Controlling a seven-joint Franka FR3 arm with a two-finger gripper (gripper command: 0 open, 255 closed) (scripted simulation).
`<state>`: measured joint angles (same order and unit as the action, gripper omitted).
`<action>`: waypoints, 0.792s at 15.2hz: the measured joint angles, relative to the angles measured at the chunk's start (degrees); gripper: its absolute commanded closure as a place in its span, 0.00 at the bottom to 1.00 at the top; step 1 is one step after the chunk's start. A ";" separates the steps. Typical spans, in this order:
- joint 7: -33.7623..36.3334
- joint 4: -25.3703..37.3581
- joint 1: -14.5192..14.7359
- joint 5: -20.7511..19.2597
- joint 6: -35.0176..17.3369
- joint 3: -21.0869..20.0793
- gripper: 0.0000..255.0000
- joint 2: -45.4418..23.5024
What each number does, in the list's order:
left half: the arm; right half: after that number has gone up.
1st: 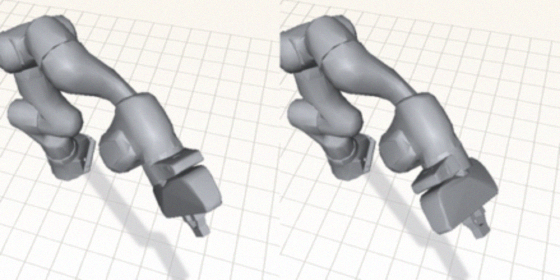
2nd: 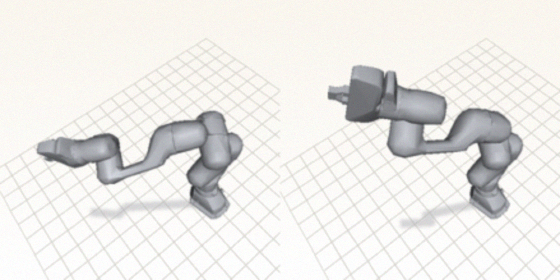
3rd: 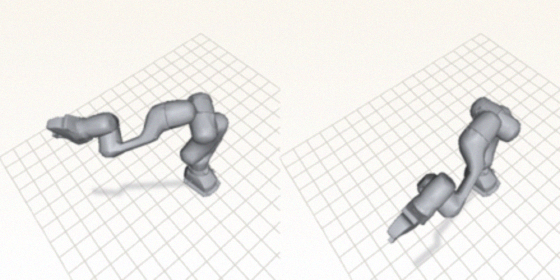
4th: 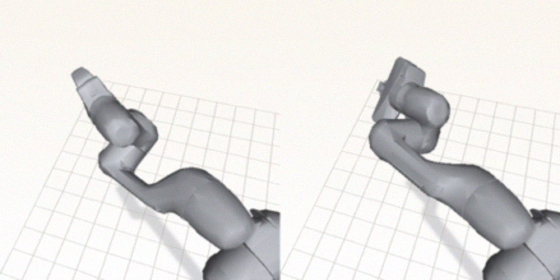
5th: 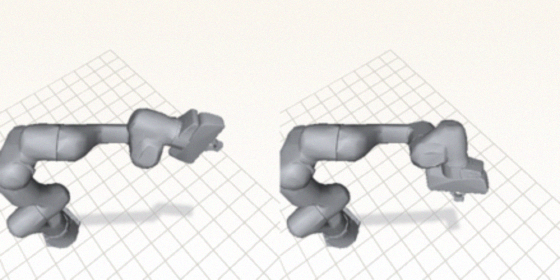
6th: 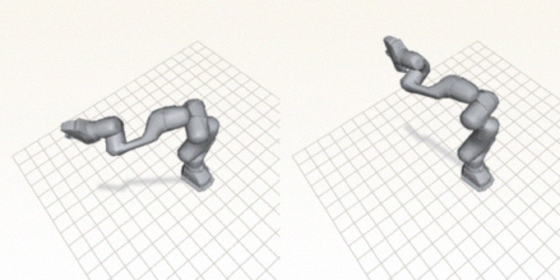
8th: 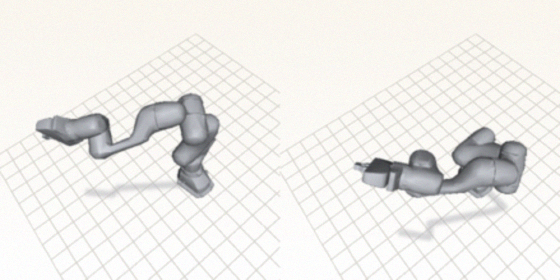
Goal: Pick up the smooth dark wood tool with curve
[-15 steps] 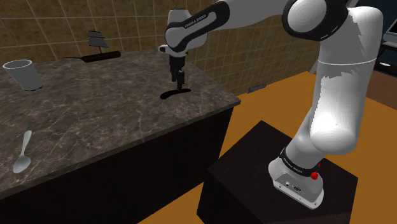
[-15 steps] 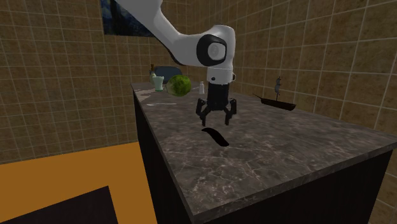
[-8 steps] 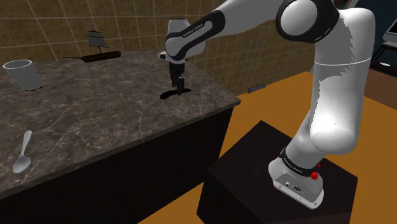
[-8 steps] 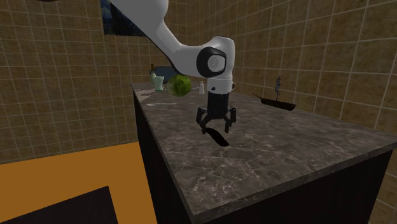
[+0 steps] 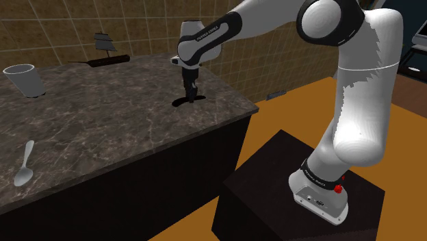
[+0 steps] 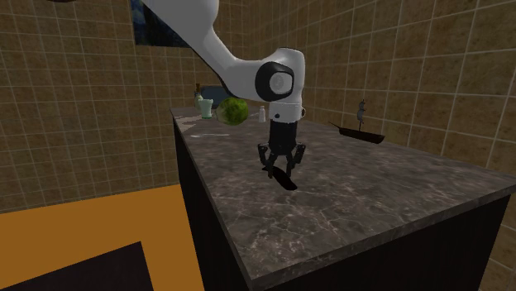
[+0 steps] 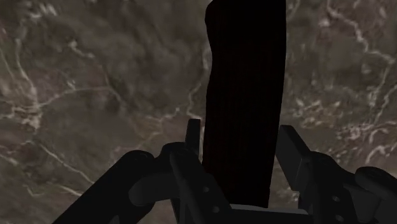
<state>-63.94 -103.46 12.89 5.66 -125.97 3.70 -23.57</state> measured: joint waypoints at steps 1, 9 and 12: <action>0.00 0.00 0.00 0.00 0.00 0.00 1.00 0.00; 0.43 1.71 0.09 -0.34 3.78 0.12 1.00 2.09; 0.53 2.42 0.07 -0.49 5.53 0.20 1.00 3.14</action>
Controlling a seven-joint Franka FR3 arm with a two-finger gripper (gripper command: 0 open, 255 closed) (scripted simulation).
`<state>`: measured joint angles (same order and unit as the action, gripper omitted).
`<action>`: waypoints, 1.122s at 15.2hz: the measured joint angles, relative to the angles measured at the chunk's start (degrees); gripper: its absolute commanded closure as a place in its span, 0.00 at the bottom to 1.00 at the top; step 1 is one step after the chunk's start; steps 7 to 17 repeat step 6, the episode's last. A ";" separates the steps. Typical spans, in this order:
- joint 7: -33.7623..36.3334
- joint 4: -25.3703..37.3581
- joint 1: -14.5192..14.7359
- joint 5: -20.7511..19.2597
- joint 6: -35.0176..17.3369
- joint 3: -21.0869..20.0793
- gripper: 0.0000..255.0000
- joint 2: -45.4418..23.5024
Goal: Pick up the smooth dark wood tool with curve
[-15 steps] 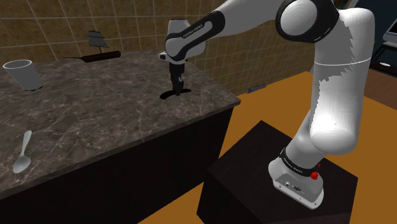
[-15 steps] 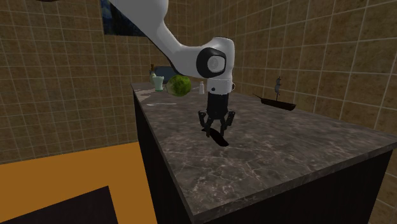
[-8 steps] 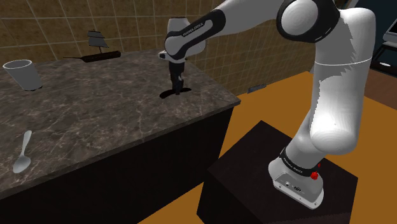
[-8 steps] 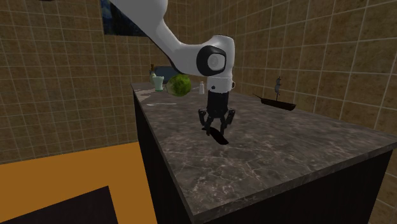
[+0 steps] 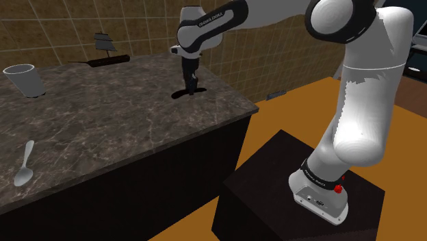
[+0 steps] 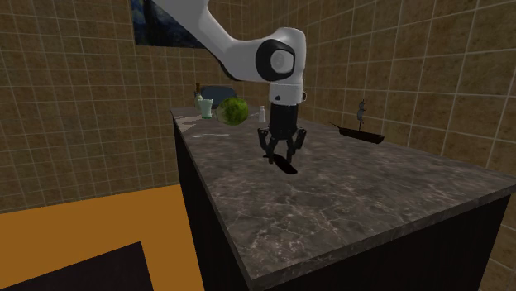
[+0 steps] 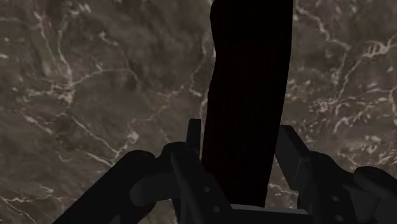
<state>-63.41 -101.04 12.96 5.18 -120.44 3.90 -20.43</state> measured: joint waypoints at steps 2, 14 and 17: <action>0.13 0.73 0.02 -0.09 1.24 0.03 1.00 0.51; 0.36 2.47 0.04 -0.27 3.96 0.08 1.00 1.52; 0.36 2.47 0.04 -0.27 3.96 0.08 1.00 1.52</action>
